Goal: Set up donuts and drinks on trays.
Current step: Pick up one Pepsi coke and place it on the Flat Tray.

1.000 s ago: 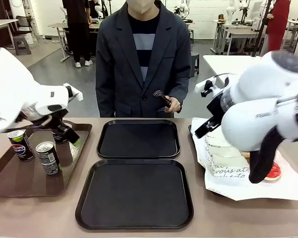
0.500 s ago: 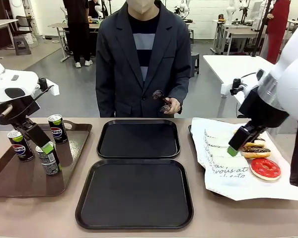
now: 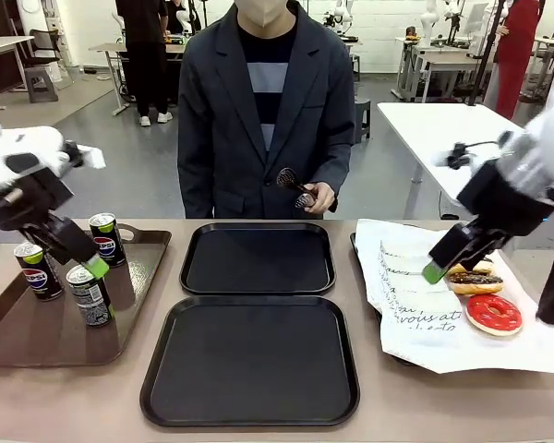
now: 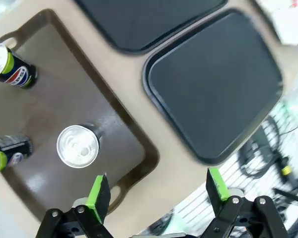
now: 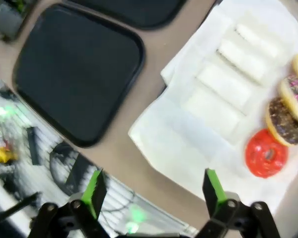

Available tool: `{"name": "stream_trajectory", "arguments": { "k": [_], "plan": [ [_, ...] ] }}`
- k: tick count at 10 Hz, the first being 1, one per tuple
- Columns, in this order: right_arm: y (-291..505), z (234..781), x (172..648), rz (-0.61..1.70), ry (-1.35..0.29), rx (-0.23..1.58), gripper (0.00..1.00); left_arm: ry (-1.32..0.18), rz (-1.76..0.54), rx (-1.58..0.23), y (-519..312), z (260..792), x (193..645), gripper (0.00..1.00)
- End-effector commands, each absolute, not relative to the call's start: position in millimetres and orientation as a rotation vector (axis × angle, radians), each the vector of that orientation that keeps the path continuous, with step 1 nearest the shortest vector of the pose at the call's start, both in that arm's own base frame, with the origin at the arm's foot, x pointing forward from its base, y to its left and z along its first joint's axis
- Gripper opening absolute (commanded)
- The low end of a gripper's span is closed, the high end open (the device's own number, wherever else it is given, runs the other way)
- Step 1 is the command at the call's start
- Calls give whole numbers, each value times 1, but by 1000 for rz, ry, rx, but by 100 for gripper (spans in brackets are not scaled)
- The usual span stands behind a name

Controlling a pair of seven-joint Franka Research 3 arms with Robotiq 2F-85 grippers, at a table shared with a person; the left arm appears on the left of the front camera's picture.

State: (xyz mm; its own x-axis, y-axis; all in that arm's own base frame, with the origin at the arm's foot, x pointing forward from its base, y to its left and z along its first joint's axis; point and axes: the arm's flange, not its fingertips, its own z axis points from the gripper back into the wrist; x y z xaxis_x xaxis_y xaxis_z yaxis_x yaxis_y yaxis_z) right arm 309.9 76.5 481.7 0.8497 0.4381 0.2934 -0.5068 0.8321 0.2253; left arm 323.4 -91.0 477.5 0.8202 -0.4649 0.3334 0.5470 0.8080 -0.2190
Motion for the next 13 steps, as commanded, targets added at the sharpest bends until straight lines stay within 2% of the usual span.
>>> {"name": "stream_trajectory", "arguments": {
  "k": [1, 3, 4, 6, 8, 13],
  "plan": [
    [4, 455, 328, 257, -285, 692, 100, -327, -340, -754, -39, 471, 340, 100],
    [-70, 432, 334, 67, -299, 943, 100, -364, -178, -1063, 22, 455, 347, 100],
    [-101, 426, 332, 16, -303, 1036, 100, -358, -113, -1123, 48, 446, 351, 100],
    [-165, 421, 313, -83, -383, 1148, 100, -370, 24, -1168, 98, 436, 343, 100],
    [-214, 424, 288, -119, -439, 1180, 100, -398, 141, -1209, 141, 423, 323, 100],
    [-263, 420, 258, -189, -370, 1134, 100, -433, 284, -1141, 194, 423, 282, 100]
  ]
}}
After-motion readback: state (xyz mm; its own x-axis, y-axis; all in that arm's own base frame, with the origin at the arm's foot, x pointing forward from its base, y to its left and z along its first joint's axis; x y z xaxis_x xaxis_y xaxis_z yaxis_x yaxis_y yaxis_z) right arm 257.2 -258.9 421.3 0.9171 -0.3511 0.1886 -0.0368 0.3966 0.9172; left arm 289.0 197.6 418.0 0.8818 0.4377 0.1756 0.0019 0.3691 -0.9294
